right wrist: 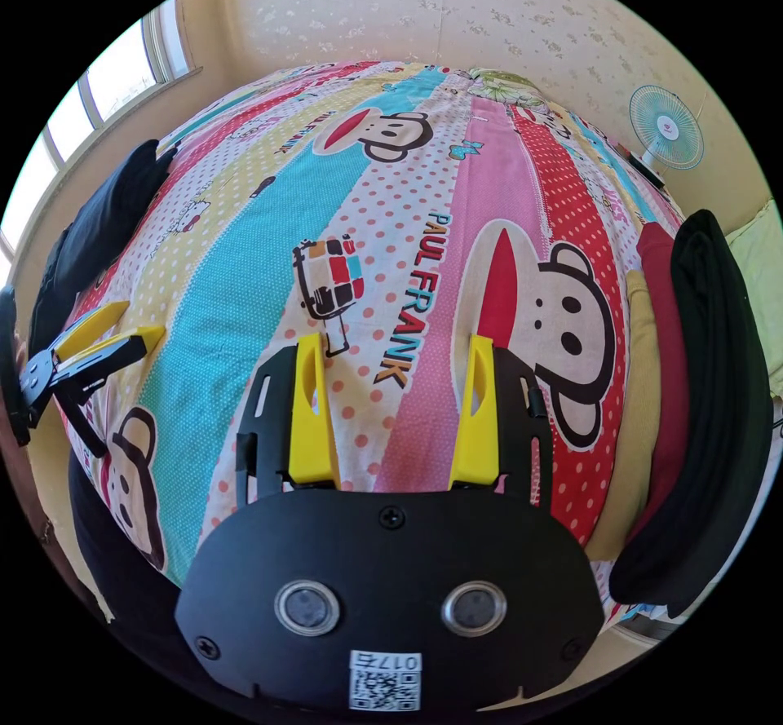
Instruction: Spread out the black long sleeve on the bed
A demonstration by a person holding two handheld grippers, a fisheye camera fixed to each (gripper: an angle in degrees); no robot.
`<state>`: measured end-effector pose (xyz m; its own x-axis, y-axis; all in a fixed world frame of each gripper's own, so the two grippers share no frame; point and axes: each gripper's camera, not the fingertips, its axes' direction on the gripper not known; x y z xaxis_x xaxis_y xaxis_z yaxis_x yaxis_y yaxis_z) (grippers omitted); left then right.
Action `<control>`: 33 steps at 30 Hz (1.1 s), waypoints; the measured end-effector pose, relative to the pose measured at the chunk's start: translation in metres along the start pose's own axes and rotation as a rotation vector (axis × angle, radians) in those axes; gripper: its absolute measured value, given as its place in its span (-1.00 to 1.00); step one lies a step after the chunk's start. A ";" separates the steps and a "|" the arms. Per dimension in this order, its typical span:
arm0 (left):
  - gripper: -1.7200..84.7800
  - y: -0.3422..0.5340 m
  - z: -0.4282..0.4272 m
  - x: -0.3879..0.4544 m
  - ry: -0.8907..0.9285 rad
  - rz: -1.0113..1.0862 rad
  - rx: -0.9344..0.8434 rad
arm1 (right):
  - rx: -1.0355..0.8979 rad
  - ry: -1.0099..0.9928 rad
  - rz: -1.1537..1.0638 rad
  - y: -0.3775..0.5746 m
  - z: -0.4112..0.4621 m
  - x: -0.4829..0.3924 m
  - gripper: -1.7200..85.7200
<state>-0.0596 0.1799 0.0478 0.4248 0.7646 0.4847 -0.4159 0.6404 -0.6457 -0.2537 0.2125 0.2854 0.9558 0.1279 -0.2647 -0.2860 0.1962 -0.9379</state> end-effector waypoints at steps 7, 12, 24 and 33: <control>-0.43 -0.006 0.001 0.009 0.000 -0.001 0.000 | 0.000 0.001 0.001 -0.004 0.006 0.006 -0.43; -0.43 -0.011 0.002 0.016 0.000 -0.001 0.000 | 0.000 0.001 0.001 -0.007 0.011 0.011 -0.43; -0.43 -0.031 0.001 0.036 0.001 -0.002 0.001 | 0.001 0.002 0.003 -0.022 0.022 0.028 -0.43; -0.43 -0.050 -0.004 0.052 0.001 -0.003 0.002 | 0.002 0.003 0.003 -0.040 0.029 0.044 -0.43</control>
<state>-0.0135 0.1869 0.1032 0.4270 0.7625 0.4860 -0.4160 0.6429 -0.6432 -0.2018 0.2387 0.3174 0.9550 0.1255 -0.2686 -0.2894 0.1973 -0.9367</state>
